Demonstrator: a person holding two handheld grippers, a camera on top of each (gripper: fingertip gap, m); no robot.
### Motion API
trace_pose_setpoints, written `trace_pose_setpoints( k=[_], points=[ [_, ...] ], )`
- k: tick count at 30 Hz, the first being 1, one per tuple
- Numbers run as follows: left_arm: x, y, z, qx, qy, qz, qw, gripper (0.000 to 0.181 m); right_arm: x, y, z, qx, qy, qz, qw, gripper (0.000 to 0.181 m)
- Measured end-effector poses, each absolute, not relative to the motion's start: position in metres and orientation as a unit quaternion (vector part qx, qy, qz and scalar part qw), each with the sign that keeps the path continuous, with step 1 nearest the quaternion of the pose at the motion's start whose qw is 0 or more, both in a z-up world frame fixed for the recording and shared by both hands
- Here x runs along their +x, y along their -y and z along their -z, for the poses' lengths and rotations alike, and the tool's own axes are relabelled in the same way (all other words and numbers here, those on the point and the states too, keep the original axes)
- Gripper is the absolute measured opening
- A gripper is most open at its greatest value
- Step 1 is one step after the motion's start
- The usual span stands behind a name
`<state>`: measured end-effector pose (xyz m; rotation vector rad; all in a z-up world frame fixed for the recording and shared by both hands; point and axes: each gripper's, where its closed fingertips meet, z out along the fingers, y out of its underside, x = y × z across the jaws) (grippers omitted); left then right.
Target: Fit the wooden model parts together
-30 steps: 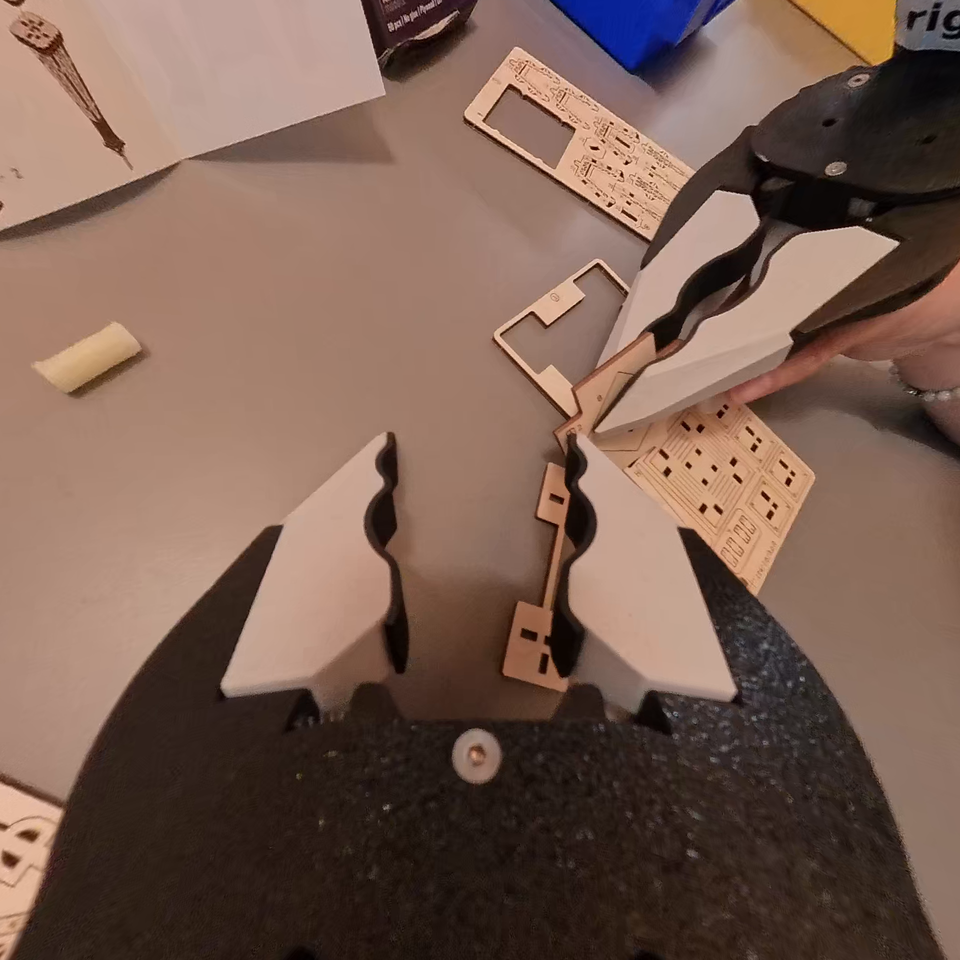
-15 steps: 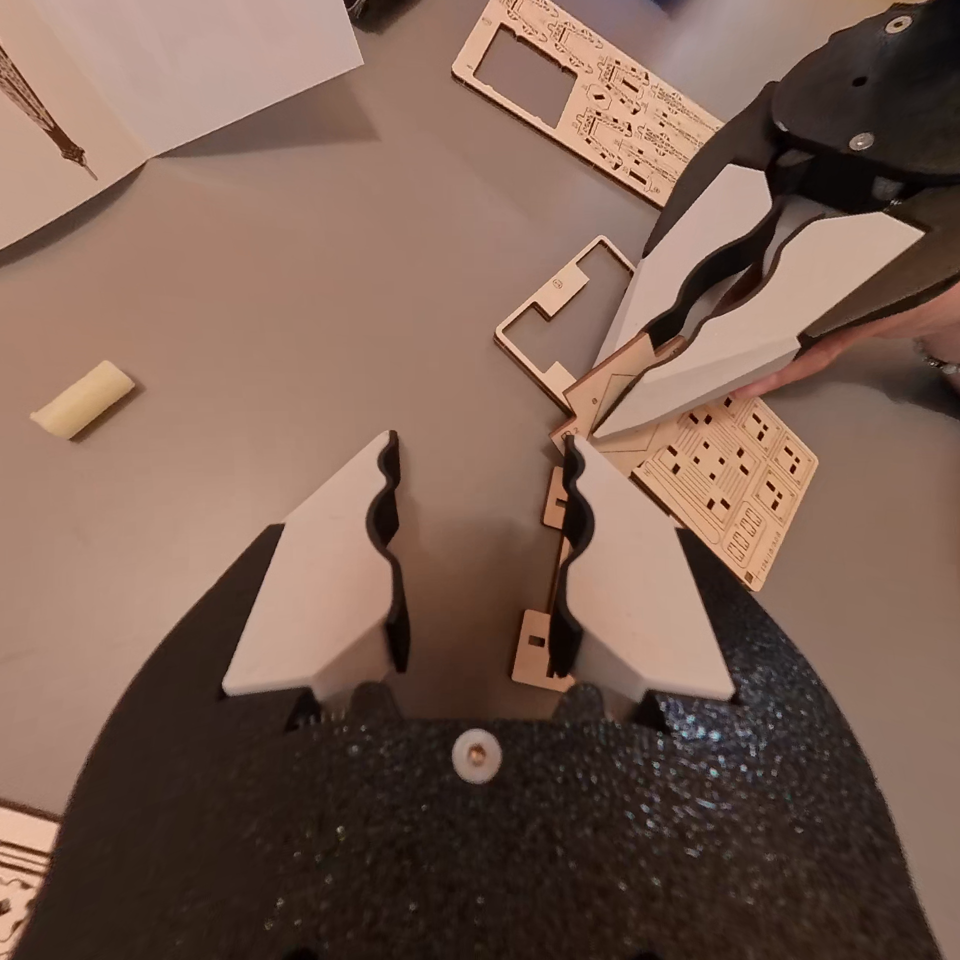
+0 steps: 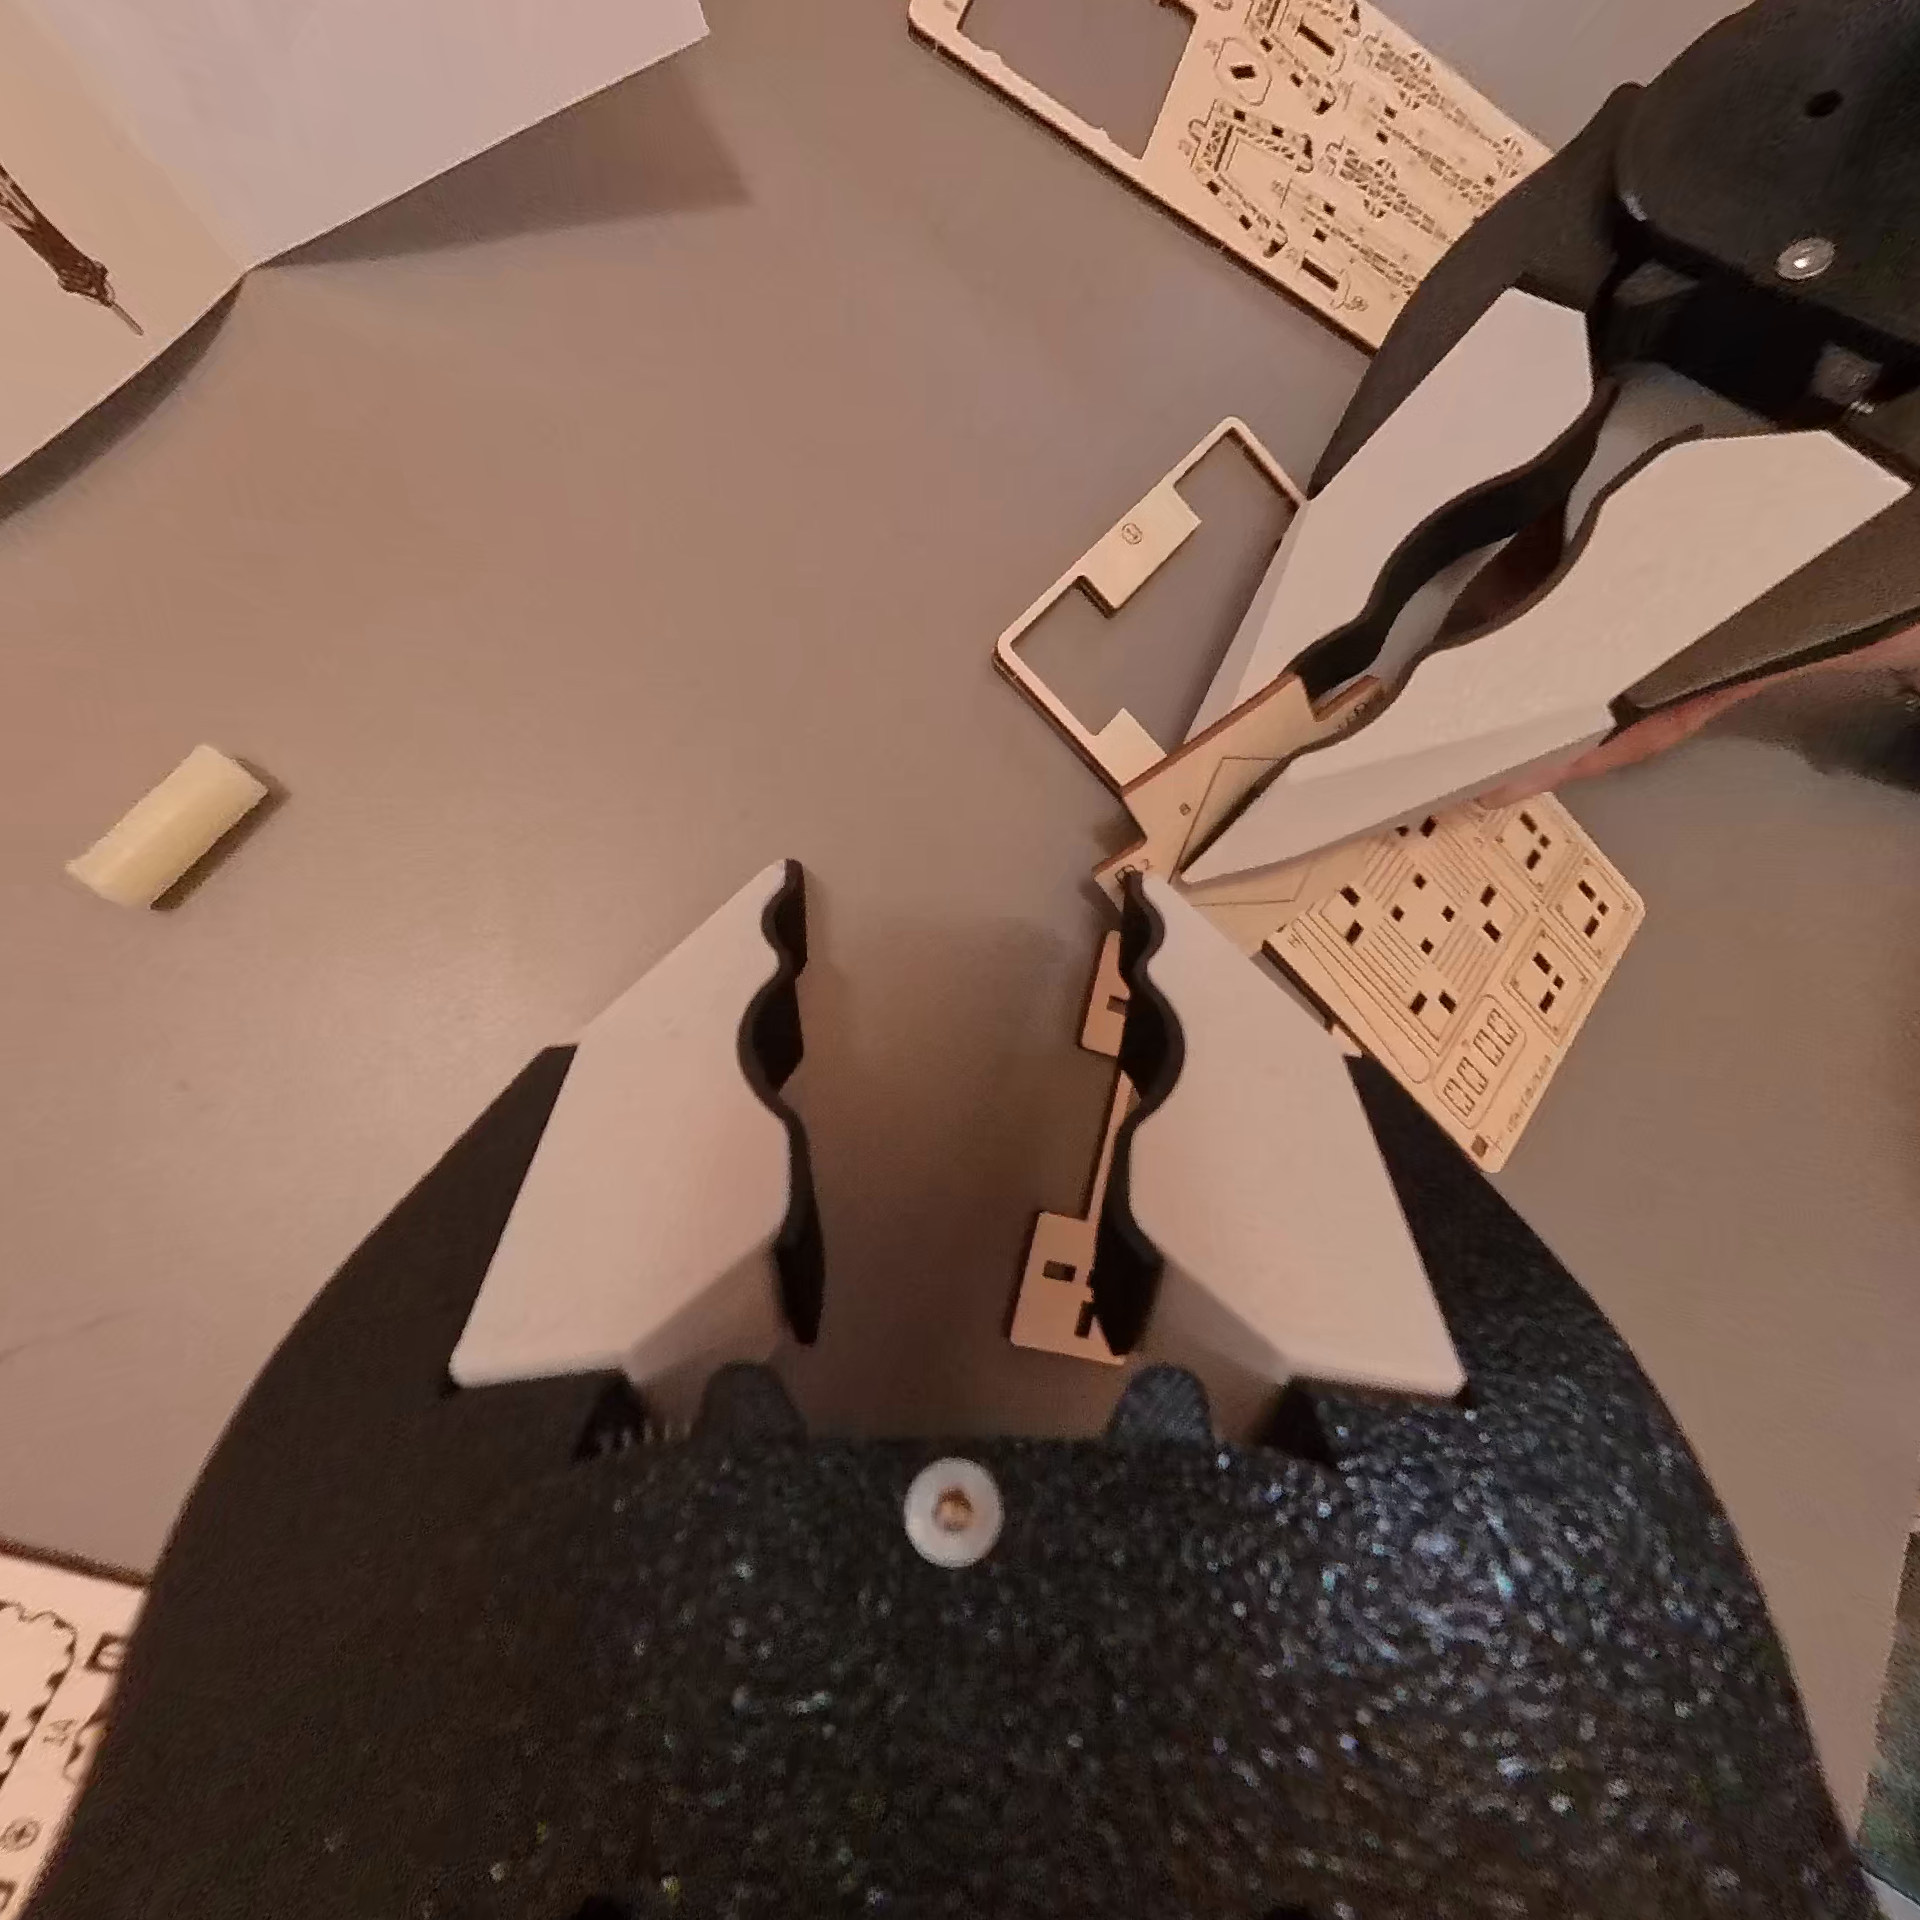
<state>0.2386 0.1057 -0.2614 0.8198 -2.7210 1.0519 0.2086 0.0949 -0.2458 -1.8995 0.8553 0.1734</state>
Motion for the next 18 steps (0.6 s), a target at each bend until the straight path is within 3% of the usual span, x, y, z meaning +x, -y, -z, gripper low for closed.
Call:
trace_pose_setpoints(
  k=[6, 9, 15, 18],
  points=[
    [0.238, -0.107, 0.26, 0.287, 0.888, -0.355, 0.055, 0.058, 0.209, -0.095, 0.245, -0.782, -0.357, -0.08, 0.505, 0.004],
    [0.239, -0.112, 0.259, 0.313, 0.869, -0.382, 0.039, 0.068, 0.207, -0.096, 0.243, -0.781, -0.348, -0.086, 0.512, 0.002],
    [0.232, -0.11, 0.251, 0.36, 0.809, -0.453, 0.099, 0.063, 0.207, -0.096, 0.242, -0.779, -0.348, -0.09, 0.513, 0.002],
    [0.232, -0.111, 0.254, 0.358, 0.811, -0.456, 0.078, 0.056, 0.207, -0.096, 0.242, -0.779, -0.349, -0.091, 0.513, 0.002]
  ],
)
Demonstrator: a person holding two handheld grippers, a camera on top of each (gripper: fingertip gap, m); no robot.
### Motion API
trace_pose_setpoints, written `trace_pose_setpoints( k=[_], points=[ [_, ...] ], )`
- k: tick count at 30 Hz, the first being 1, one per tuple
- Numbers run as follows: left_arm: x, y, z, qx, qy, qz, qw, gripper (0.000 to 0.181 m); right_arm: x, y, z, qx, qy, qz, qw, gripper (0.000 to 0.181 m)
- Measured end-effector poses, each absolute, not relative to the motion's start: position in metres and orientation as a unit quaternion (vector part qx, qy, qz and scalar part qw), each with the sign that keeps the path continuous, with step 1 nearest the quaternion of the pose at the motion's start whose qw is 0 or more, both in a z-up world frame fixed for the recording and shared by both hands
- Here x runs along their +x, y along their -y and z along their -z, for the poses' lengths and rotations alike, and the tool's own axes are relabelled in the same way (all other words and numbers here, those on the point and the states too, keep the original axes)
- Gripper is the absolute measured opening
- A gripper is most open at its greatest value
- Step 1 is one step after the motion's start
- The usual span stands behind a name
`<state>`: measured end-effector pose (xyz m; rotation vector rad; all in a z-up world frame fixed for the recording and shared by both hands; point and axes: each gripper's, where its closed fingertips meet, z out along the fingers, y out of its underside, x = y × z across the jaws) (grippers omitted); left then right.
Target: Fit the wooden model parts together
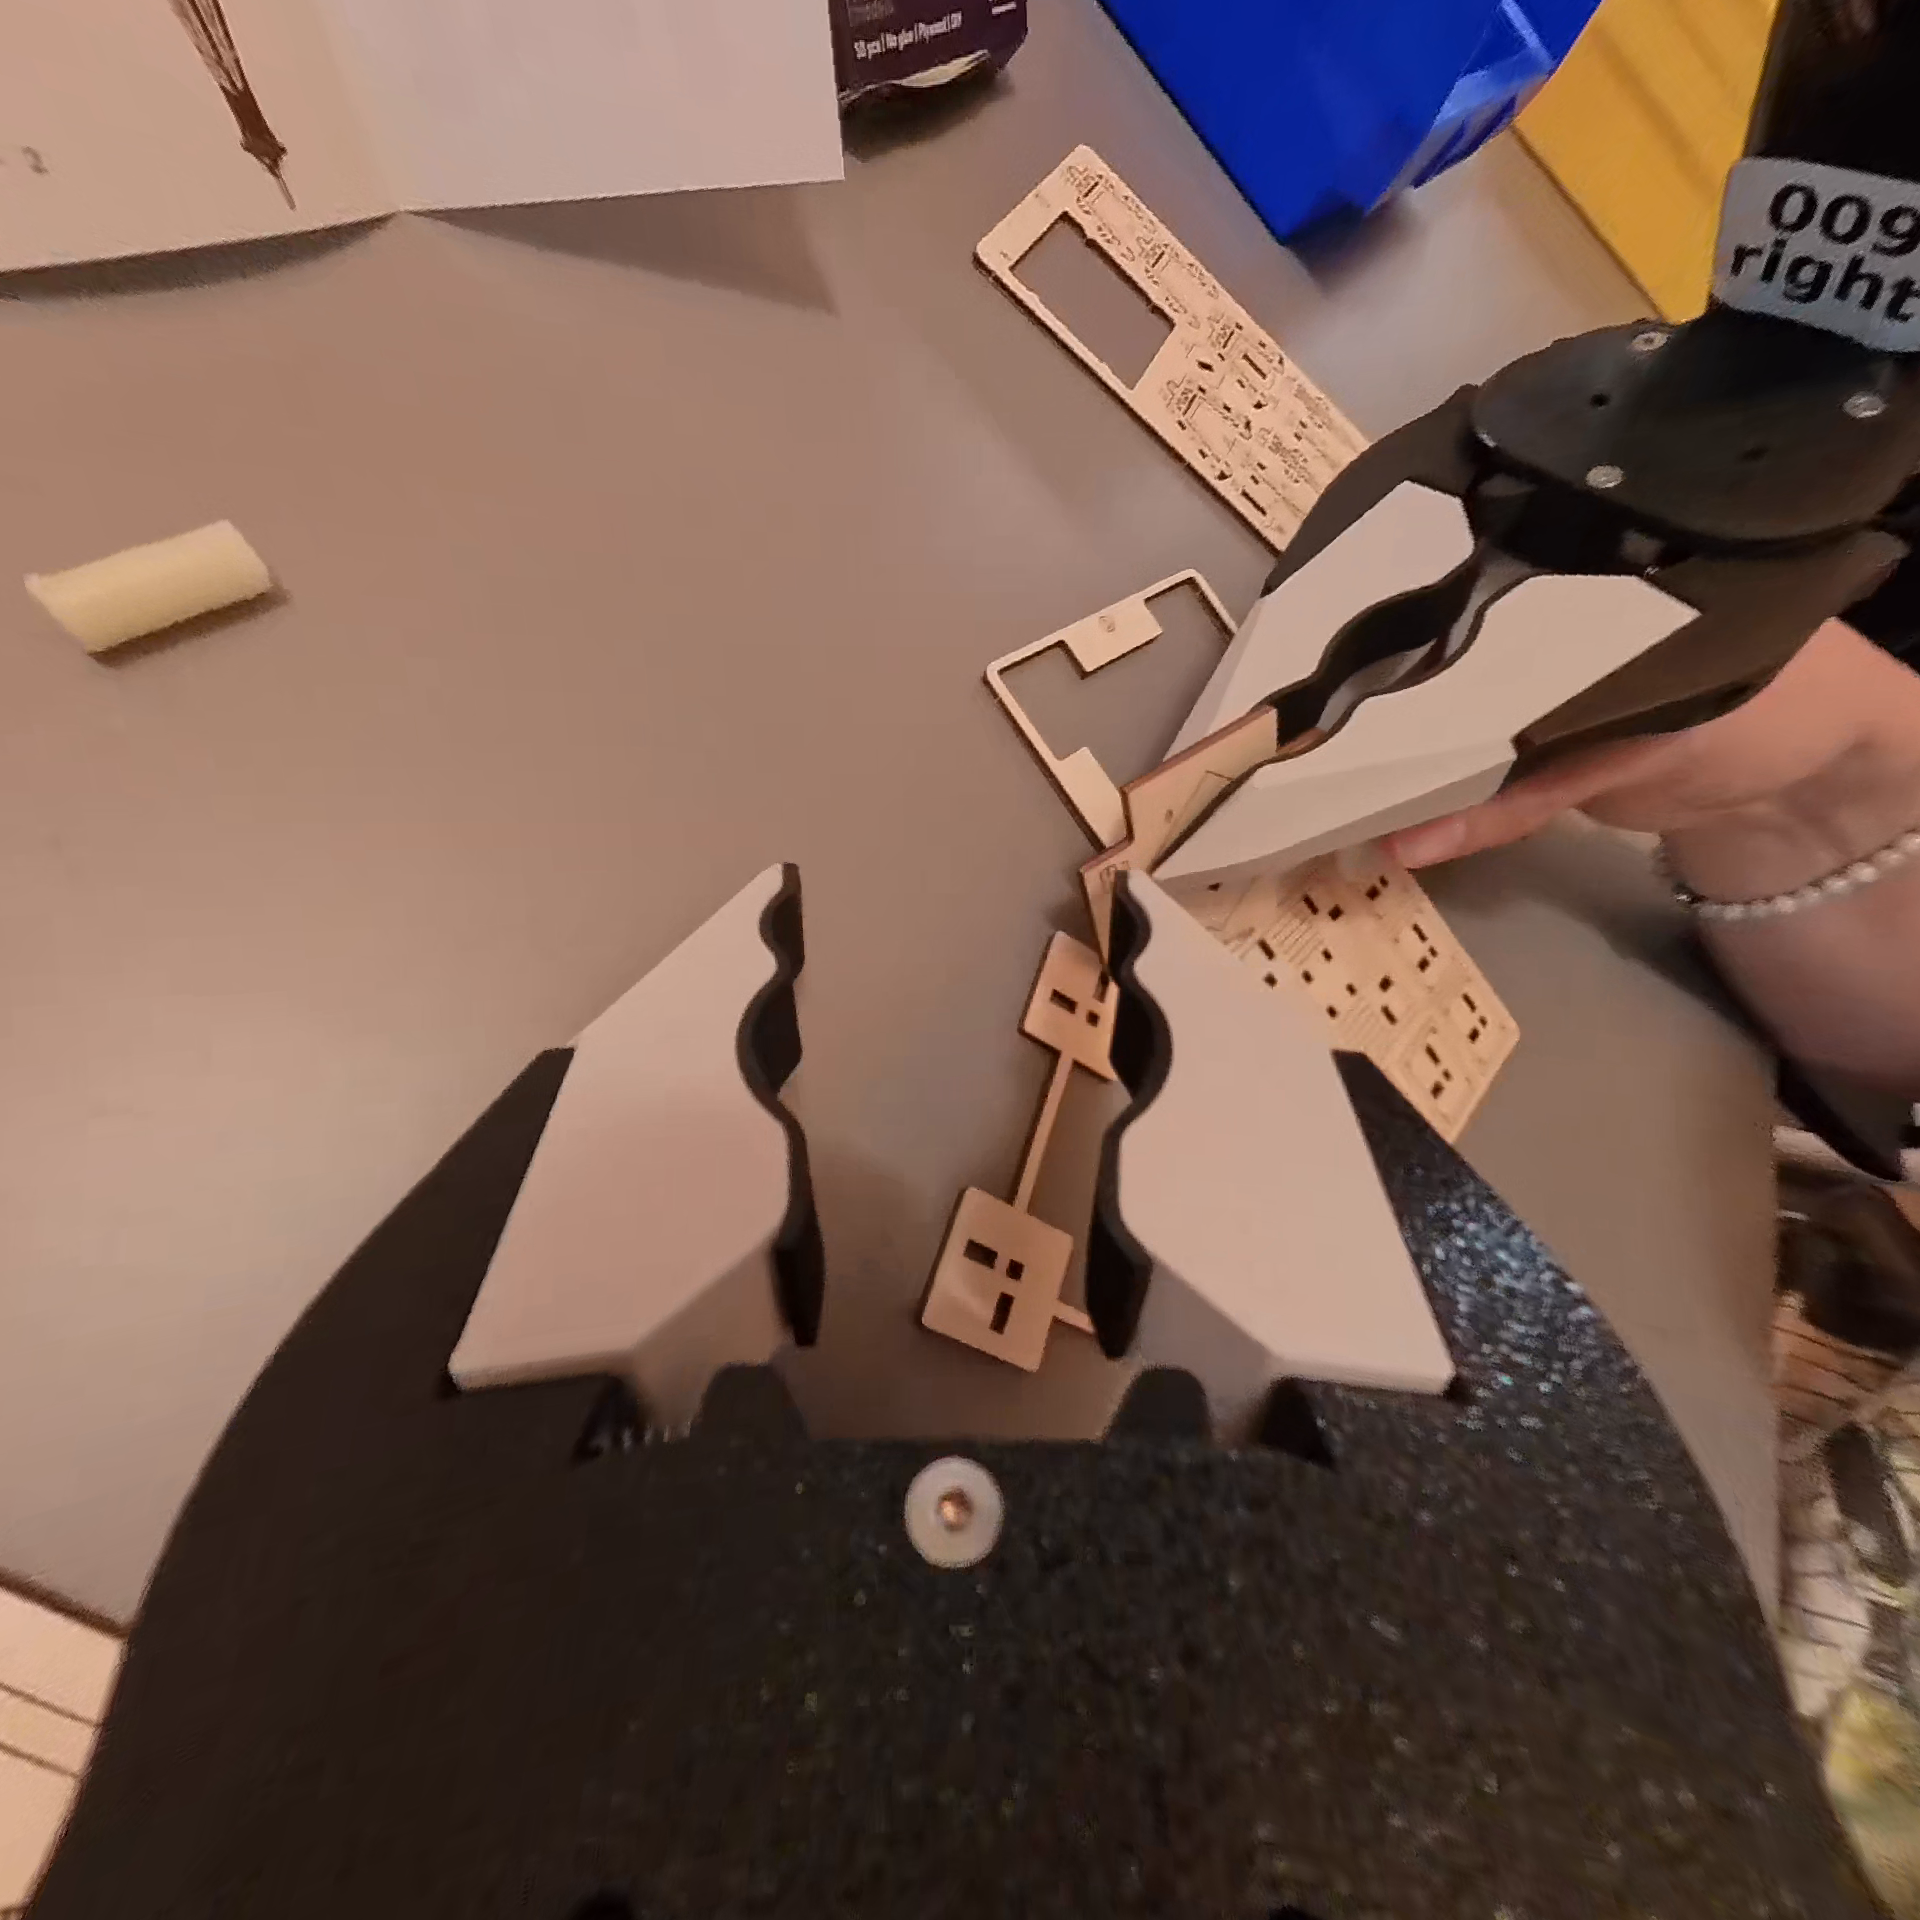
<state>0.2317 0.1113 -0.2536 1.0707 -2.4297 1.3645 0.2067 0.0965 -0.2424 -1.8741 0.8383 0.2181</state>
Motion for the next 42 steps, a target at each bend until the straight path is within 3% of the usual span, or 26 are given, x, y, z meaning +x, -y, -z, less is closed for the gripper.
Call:
trace_pose_setpoints(
  k=[17, 42],
  points=[
    [0.2347, -0.11, 0.2585, 0.334, 0.845, -0.419, 0.014, 0.058, 0.2077, -0.0959, 0.2438, -0.78, -0.352, -0.087, 0.509, 0.003],
    [0.2382, -0.1036, 0.2621, 0.272, 0.914, -0.3, 0.038, 0.053, 0.212, -0.0917, 0.2509, -0.762, -0.389, -0.132, 0.5, 0.005]
  ],
)
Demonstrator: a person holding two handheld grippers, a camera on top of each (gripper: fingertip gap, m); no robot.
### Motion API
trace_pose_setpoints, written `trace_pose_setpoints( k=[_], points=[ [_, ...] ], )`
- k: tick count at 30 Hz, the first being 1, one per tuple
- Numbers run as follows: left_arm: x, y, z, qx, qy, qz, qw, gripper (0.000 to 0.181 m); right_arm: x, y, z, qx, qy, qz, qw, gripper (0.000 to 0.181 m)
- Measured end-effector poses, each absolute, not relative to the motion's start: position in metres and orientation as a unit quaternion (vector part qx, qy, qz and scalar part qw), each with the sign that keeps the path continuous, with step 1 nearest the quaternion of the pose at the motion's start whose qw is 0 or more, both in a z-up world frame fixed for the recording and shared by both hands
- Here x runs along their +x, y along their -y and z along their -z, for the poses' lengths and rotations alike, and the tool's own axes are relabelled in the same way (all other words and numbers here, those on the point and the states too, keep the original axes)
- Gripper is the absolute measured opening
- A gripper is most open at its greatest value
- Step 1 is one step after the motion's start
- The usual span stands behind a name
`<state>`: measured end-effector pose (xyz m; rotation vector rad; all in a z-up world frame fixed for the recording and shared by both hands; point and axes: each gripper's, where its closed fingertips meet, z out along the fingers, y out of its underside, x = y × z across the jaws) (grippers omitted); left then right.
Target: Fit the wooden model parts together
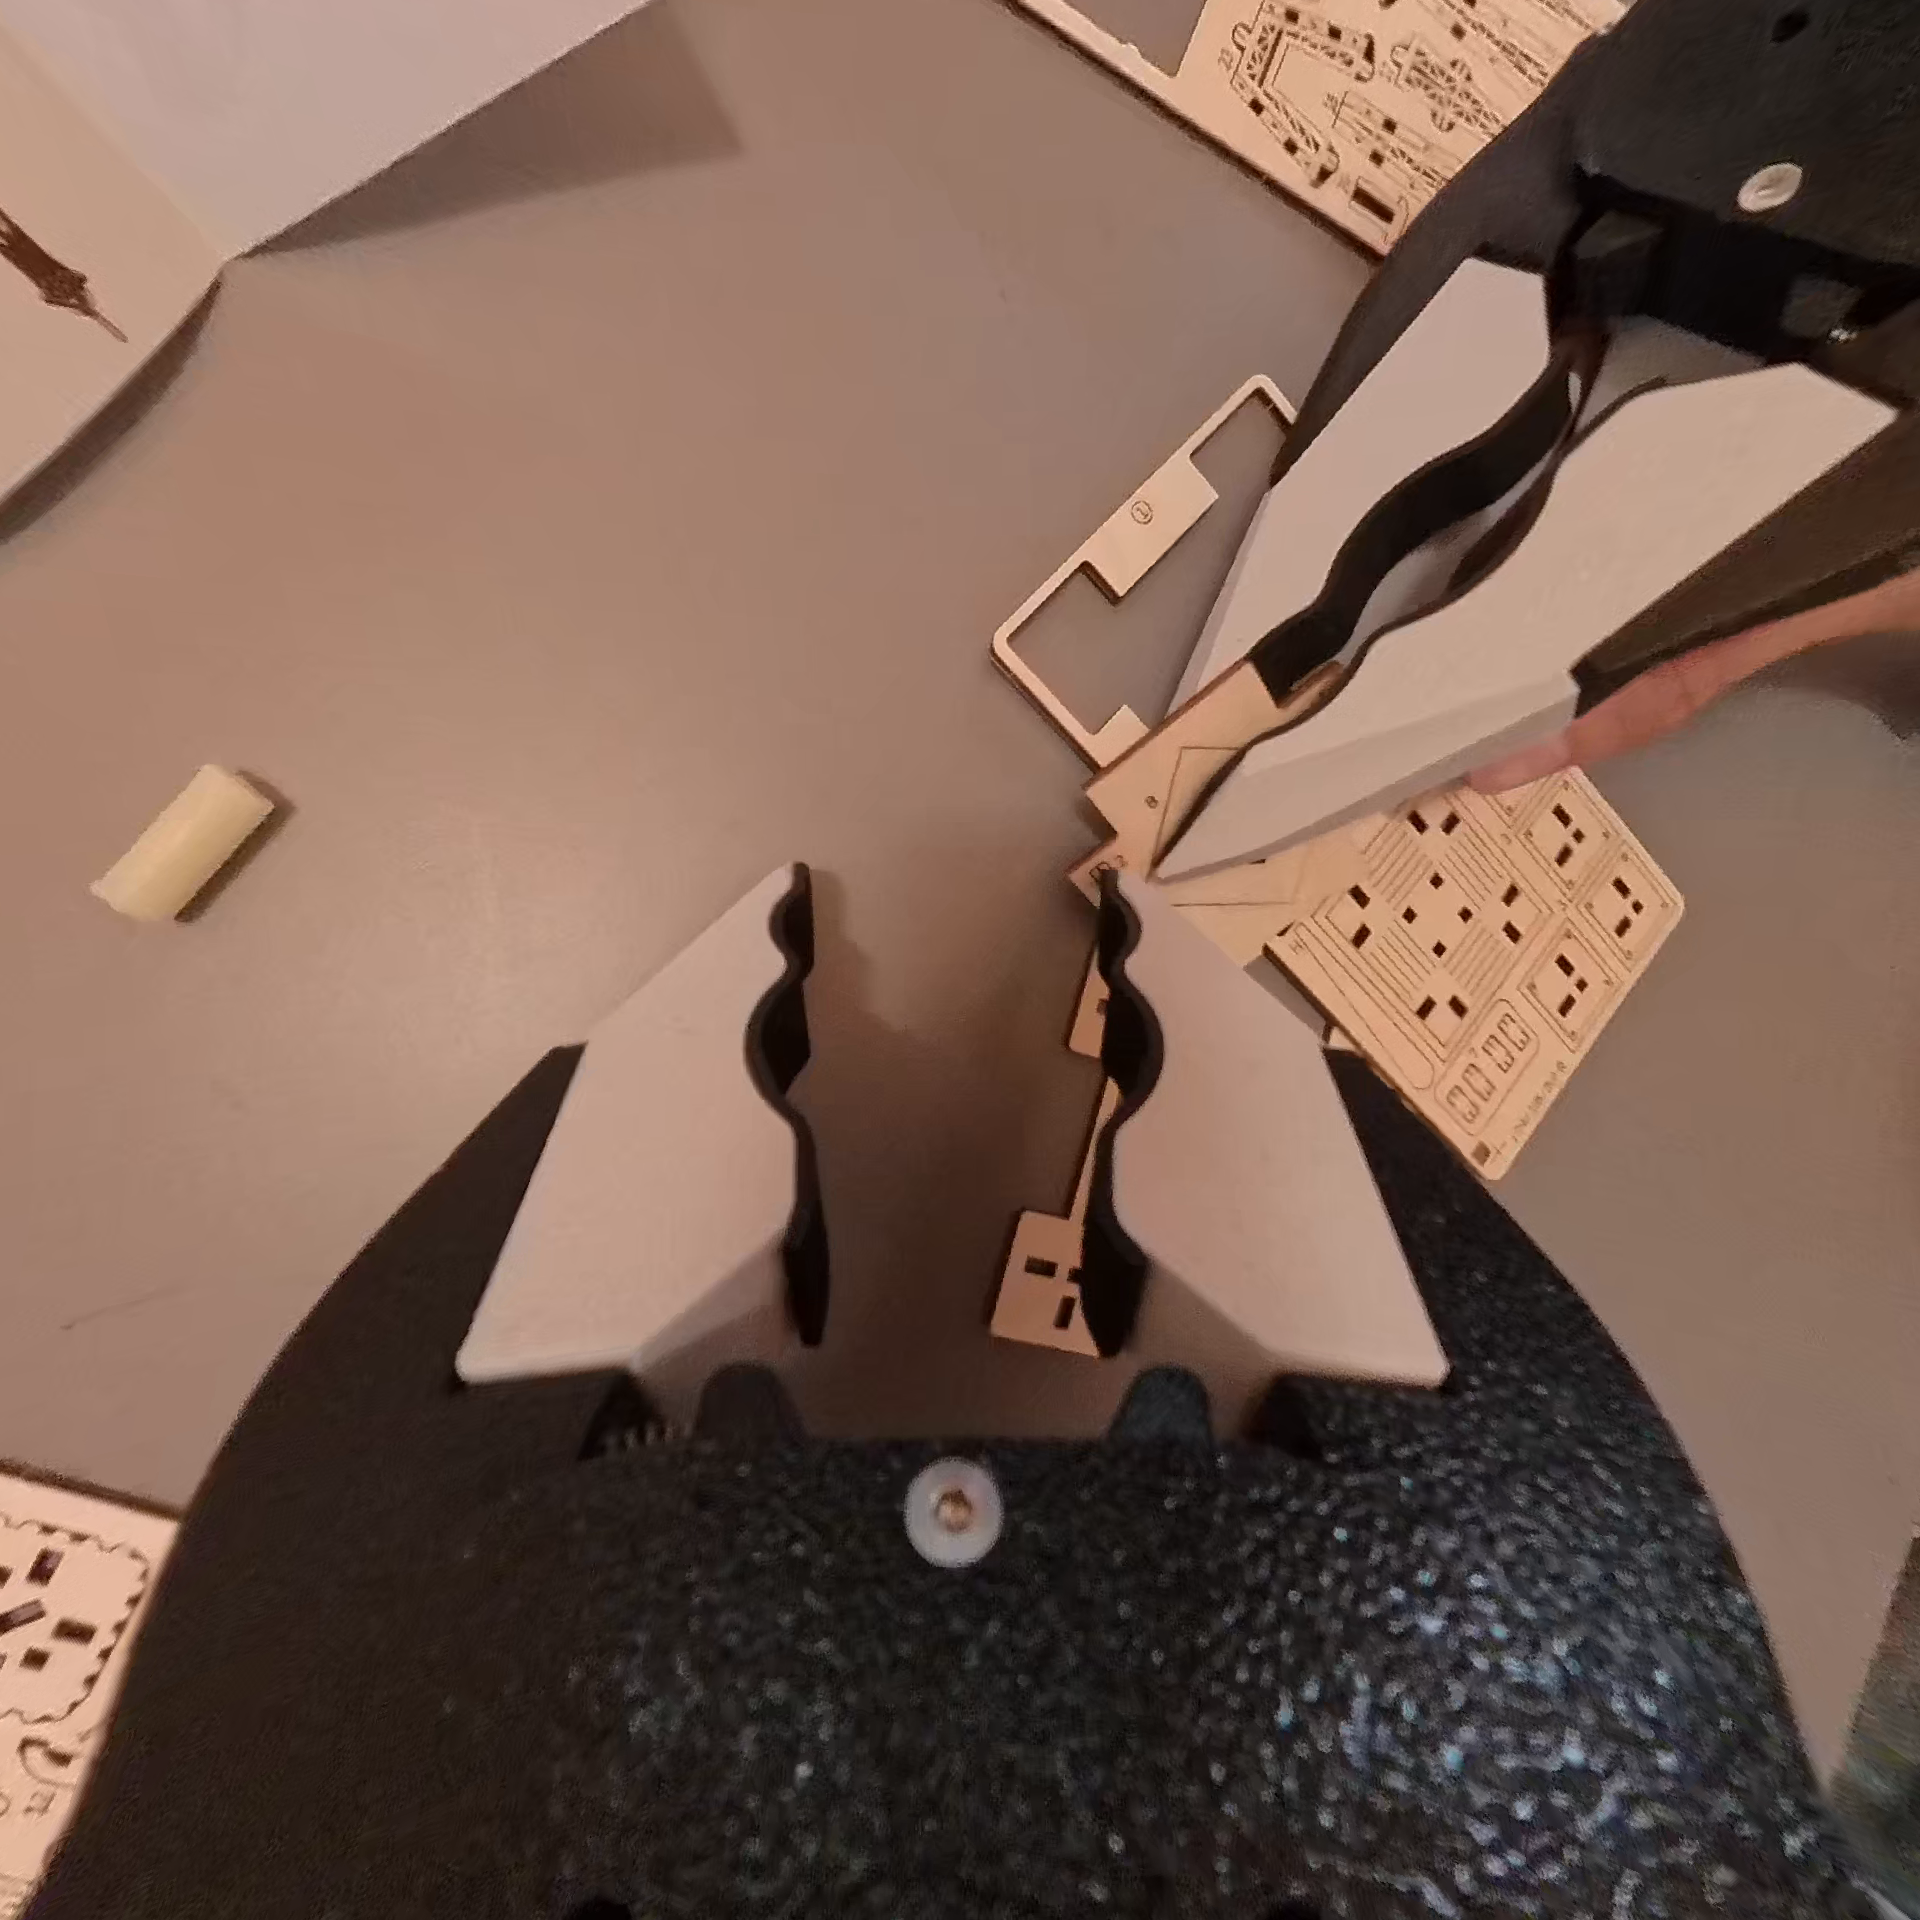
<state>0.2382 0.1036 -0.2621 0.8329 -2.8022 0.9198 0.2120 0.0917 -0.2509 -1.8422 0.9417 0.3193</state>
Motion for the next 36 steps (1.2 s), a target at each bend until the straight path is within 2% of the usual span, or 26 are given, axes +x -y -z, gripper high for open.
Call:
trace_pose_setpoints(
  k=[5, 7, 8, 12, 17, 19, 22, 26, 36],
  points=[
    [0.236, -0.107, 0.253, 0.253, 0.901, -0.352, 0.008, 0.051, 0.208, -0.094, 0.244, -0.757, -0.371, -0.143, 0.519, 0.002],
    [0.231, -0.112, 0.246, 0.253, 0.892, -0.374, 0.001, 0.034, 0.206, -0.094, 0.239, -0.752, -0.361, -0.144, 0.532, 0.0],
    [0.225, -0.112, 0.239, 0.253, 0.882, -0.398, 0.013, 0.022, 0.205, -0.094, 0.234, -0.748, -0.352, -0.145, 0.544, 0.0],
    [0.195, -0.104, 0.213, 0.247, 0.826, -0.493, 0.118, 0.023, 0.198, -0.093, 0.209, -0.722, -0.301, -0.153, 0.603, 0.001],
    [0.178, -0.092, 0.213, 0.222, 0.813, -0.517, 0.15, 0.022, 0.185, -0.1, 0.186, -0.701, -0.255, -0.178, 0.641, 0.001],
    [0.177, -0.091, 0.212, 0.21, 0.813, -0.524, 0.143, 0.006, 0.188, -0.099, 0.188, -0.696, -0.267, -0.182, 0.641, 0.001],
    [0.177, -0.091, 0.204, 0.208, 0.799, -0.547, 0.143, 0.002, 0.187, -0.096, 0.184, -0.681, -0.266, -0.199, 0.652, 0.001],
    [0.19, -0.098, 0.2, 0.254, 0.767, -0.571, 0.143, 0.0, 0.192, -0.094, 0.195, -0.692, -0.286, -0.195, 0.633, 0.028],
    [0.19, -0.105, 0.193, 0.281, 0.713, -0.615, 0.185, 0.0, 0.201, -0.094, 0.191, -0.687, -0.285, -0.147, 0.652, 0.009]
  ],
)
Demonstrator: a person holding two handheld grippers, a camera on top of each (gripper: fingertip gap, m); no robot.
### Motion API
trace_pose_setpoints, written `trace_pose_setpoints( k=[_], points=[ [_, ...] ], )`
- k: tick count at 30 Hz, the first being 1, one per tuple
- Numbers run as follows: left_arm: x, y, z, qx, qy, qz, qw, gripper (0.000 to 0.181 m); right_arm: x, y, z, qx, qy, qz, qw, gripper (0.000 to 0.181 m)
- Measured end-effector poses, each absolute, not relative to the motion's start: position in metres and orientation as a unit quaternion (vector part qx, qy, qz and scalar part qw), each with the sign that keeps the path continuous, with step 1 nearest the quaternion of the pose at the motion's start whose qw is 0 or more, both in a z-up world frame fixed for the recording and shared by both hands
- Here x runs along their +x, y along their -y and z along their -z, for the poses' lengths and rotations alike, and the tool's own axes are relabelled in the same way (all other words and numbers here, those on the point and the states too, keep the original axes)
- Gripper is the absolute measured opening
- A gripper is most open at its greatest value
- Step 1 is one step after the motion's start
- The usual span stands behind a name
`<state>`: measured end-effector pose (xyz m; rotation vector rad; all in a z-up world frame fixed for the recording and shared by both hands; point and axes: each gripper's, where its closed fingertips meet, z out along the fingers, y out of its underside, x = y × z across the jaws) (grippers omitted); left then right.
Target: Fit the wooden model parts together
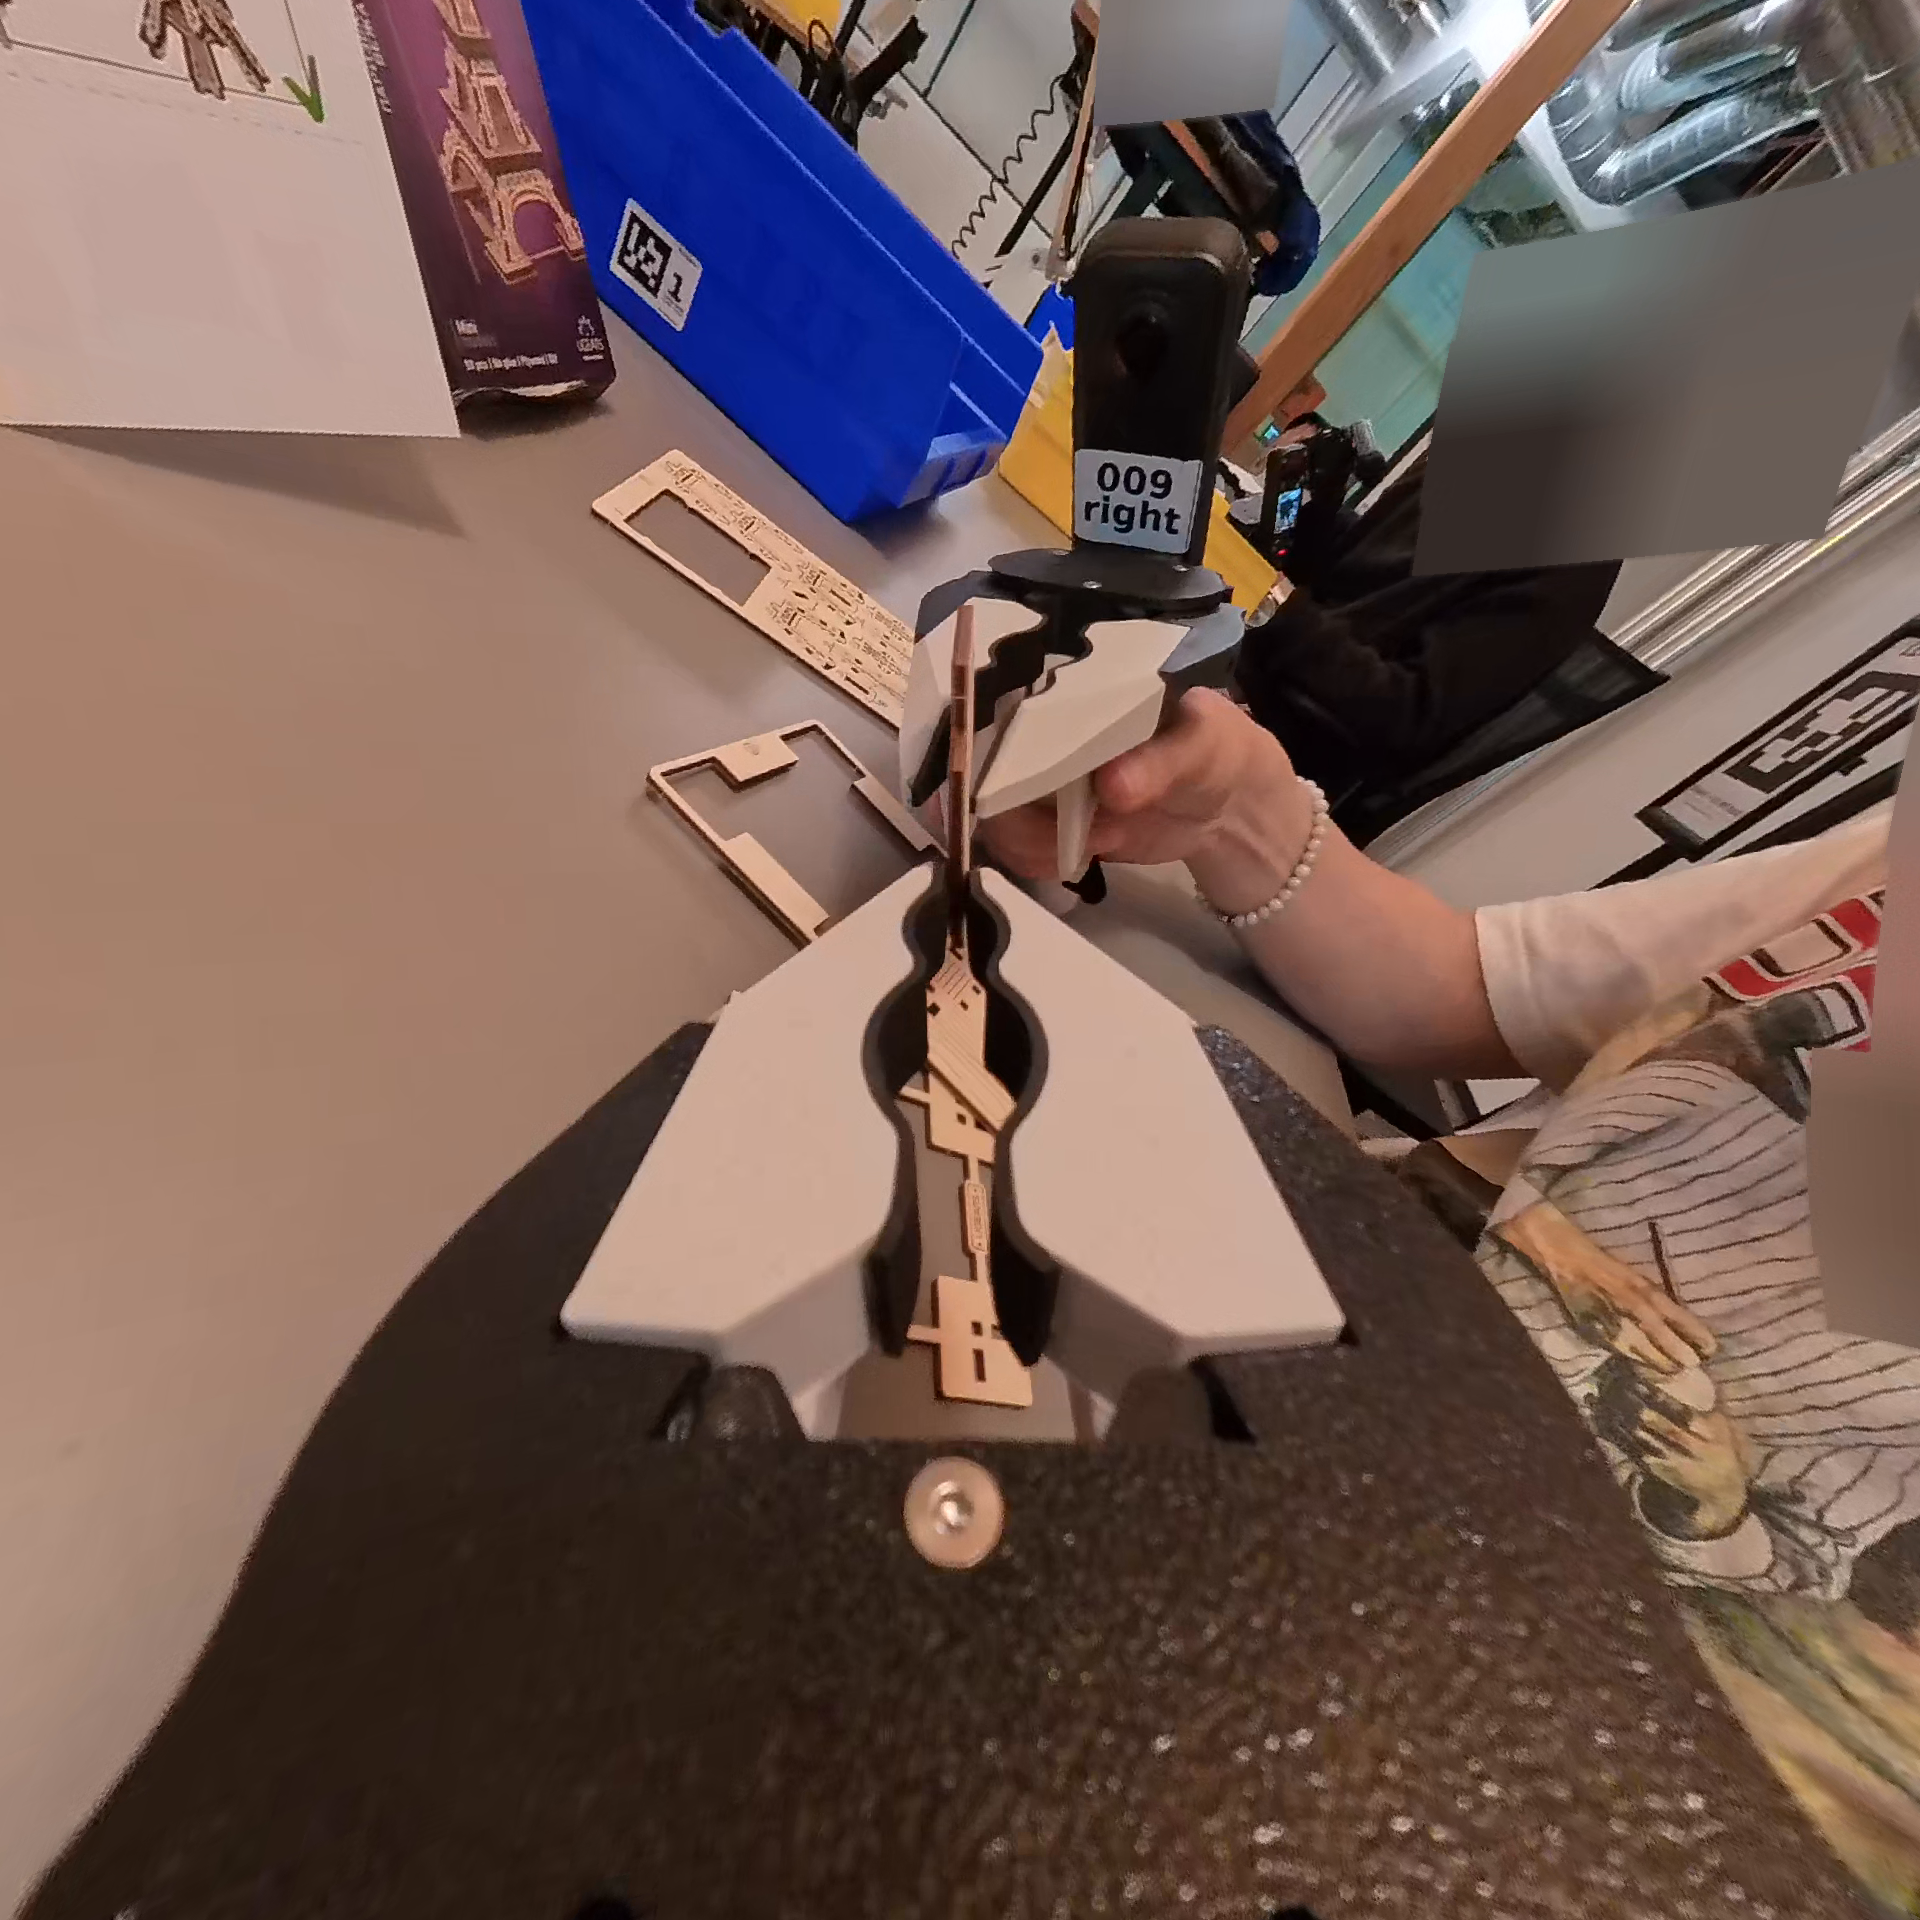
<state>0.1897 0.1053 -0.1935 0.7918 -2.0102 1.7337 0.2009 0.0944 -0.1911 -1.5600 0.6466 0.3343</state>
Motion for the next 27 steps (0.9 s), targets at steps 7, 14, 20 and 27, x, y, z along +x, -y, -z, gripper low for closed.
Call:
trace_pose_setpoints(
  k=[7, 14, 20, 27],
  points=[
    [0.193, -0.105, 0.197, 0.279, 0.724, -0.608, 0.167, 0.0, 0.203, -0.093, 0.195, -0.689, -0.298, -0.15, 0.644, 0.008],
    [0.193, -0.106, 0.193, 0.278, 0.72, -0.615, 0.164, 0.0, 0.204, -0.092, 0.192, -0.688, -0.289, -0.14, 0.651, 0.015],
    [0.187, -0.12, 0.187, 0.264, 0.712, -0.626, 0.176, 0.0, 0.2, -0.085, 0.174, -0.676, -0.24, -0.12, 0.687, 0.013],
    [0.179, -0.123, 0.185, 0.245, 0.708, -0.635, 0.19, 0.0, 0.193, -0.089, 0.168, -0.667, -0.216, -0.131, 0.701, 0.009]
  ],
)
